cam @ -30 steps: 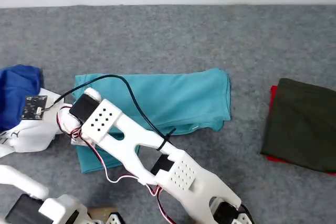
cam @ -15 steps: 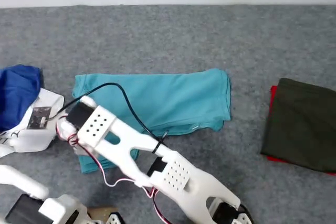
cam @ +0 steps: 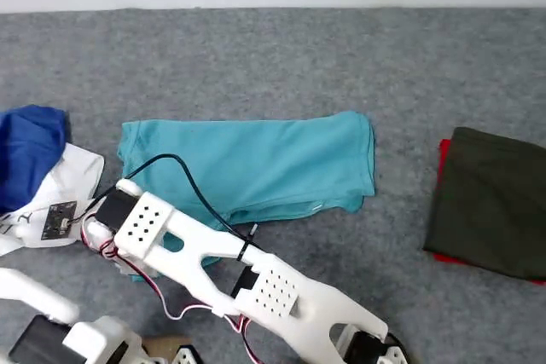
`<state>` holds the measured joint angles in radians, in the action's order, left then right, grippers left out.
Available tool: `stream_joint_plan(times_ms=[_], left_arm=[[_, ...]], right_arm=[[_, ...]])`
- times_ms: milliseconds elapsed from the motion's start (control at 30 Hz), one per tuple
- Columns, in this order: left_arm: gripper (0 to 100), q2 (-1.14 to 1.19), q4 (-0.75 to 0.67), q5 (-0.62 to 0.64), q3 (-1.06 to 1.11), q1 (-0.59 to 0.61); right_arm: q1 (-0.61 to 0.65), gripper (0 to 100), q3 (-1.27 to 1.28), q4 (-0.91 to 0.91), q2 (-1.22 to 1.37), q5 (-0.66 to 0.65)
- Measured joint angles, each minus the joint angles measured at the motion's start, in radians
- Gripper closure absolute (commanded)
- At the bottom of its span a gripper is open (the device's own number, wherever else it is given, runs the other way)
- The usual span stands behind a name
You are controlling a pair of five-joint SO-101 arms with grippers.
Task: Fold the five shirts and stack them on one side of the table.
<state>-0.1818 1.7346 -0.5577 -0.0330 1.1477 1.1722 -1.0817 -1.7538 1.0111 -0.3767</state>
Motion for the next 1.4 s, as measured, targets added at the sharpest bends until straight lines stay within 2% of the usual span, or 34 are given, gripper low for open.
stream_joint_plan(times_ms=[400,567,733,1167,1400], left_arm=[[83,0.0,0.0,0.0,0.0,0.0],[83,0.0,0.0,0.0,0.0,0.0],[83,0.0,0.0,0.0,0.0,0.0],[83,0.0,0.0,0.0,0.0,0.0],[83,0.0,0.0,0.0,0.0,0.0]], right_arm=[[0.005,72.2,0.144,0.0,0.005,-0.043],[-0.003,83.5,0.133,0.017,0.028,-0.046],[-0.032,99.0,0.106,0.02,0.038,-0.087],[-0.091,98.8,-0.041,0.0,0.091,-0.103],[-0.195,98.8,-0.201,0.003,0.091,-0.104]])
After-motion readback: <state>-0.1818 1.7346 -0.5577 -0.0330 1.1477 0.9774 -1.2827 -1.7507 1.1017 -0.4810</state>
